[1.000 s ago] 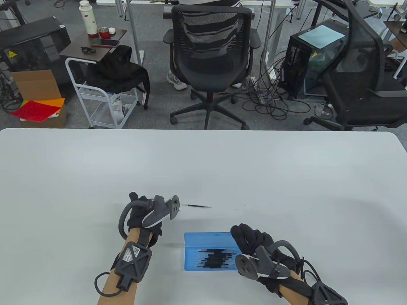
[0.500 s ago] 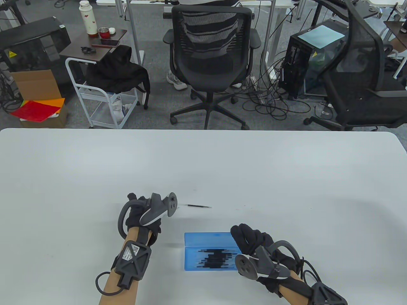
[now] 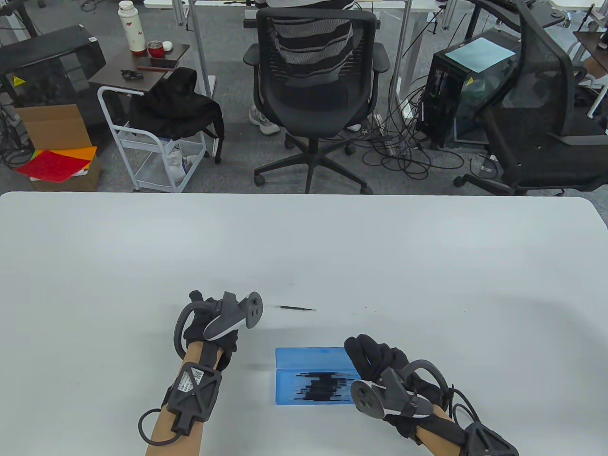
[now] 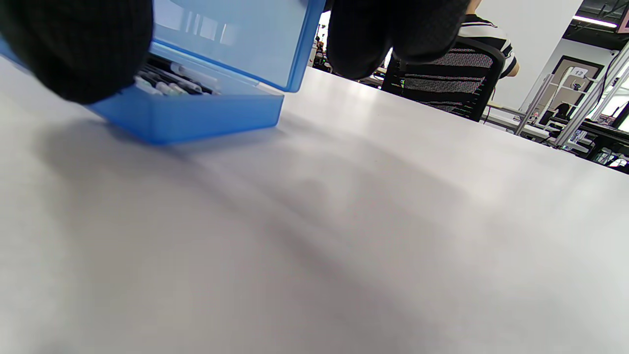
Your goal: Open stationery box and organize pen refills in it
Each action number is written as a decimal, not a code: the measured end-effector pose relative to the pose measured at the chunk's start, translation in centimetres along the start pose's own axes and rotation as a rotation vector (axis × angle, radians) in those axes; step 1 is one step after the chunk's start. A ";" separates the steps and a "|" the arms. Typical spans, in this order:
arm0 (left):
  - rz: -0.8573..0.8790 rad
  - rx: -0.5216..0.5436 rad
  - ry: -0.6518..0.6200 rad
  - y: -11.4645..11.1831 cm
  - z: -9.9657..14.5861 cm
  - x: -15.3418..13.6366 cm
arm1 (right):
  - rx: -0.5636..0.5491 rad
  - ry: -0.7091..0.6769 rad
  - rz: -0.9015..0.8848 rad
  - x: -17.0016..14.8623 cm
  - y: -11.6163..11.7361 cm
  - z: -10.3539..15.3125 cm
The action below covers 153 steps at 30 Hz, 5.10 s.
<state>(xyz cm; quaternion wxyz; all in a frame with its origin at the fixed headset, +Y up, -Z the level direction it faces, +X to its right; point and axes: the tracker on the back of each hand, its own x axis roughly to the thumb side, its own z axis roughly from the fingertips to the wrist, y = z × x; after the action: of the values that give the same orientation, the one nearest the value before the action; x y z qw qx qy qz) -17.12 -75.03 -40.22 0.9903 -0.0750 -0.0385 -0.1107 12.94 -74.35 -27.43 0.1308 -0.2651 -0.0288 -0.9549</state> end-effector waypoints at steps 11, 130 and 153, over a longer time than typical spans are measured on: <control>0.054 0.134 -0.044 3.4 3.9 -0.8 | 0.002 -0.001 -0.006 0.0 0.0 0.0; 0.064 0.078 -0.099 2.6 -4.4 7.2 | 0.006 0.002 -0.008 -0.1 0.0 0.0; 0.001 0.070 -0.155 2.4 -3.9 7.6 | 0.011 0.013 -0.010 0.0 -0.1 -0.1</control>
<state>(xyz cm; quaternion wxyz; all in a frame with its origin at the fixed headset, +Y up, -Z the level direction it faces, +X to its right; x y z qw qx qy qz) -8.97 -74.99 -43.67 0.9864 -0.0486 -0.1186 -0.1025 12.91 -74.29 -27.53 0.1278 -0.2582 -0.0345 -0.9570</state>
